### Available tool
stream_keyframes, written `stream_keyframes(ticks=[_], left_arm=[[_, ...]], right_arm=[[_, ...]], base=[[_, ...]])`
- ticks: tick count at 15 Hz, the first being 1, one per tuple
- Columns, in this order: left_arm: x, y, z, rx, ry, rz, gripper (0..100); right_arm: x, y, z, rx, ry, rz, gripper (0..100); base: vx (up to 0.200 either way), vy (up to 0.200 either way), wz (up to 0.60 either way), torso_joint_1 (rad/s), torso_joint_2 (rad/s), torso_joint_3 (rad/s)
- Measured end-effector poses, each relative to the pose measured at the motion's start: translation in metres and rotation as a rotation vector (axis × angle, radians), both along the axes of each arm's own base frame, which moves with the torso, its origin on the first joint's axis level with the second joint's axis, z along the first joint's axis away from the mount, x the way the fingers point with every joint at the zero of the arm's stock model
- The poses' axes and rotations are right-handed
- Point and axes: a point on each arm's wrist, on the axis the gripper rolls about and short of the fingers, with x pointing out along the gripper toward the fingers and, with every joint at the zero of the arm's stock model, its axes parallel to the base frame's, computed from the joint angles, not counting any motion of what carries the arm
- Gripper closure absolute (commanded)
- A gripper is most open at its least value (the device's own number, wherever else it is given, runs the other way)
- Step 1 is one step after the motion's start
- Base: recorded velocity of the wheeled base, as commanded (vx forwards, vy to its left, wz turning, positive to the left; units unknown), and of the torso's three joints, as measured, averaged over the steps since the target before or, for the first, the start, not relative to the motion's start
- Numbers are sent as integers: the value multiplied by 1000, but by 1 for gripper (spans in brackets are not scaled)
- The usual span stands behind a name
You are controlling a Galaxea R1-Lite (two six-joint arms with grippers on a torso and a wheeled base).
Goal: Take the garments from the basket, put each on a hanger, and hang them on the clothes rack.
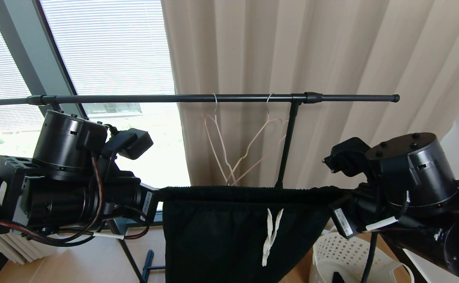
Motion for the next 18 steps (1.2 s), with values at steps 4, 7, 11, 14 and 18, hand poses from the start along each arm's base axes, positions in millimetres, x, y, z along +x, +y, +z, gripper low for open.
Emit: stream_keyframes(ticks=[4,7,11,14,18], left_arm=[[31,-21,17,-36,-52,-24,100],[54,-45,25,-58,-86,-57,100],[69,-71,34,-81,-124,-102,100],[70,-78,33,-83,-126,-117,100],[70,-78,33,-79,-124,-118,100]], right_arm=[[-45,-2,-3,-7,71,98,100],[-78,2,-10,67,164,280,100],[-101,22,-9,188,237,472,100],[-101,49,-6,271,248,499,100],[-95,71,-6,320,261,467,100]], base=[[0,0,0,0,0,0],[0,0,0,0,0,0],[0,0,0,0,0,0],[0,0,0,0,0,0],[0,0,0,0,0,0]])
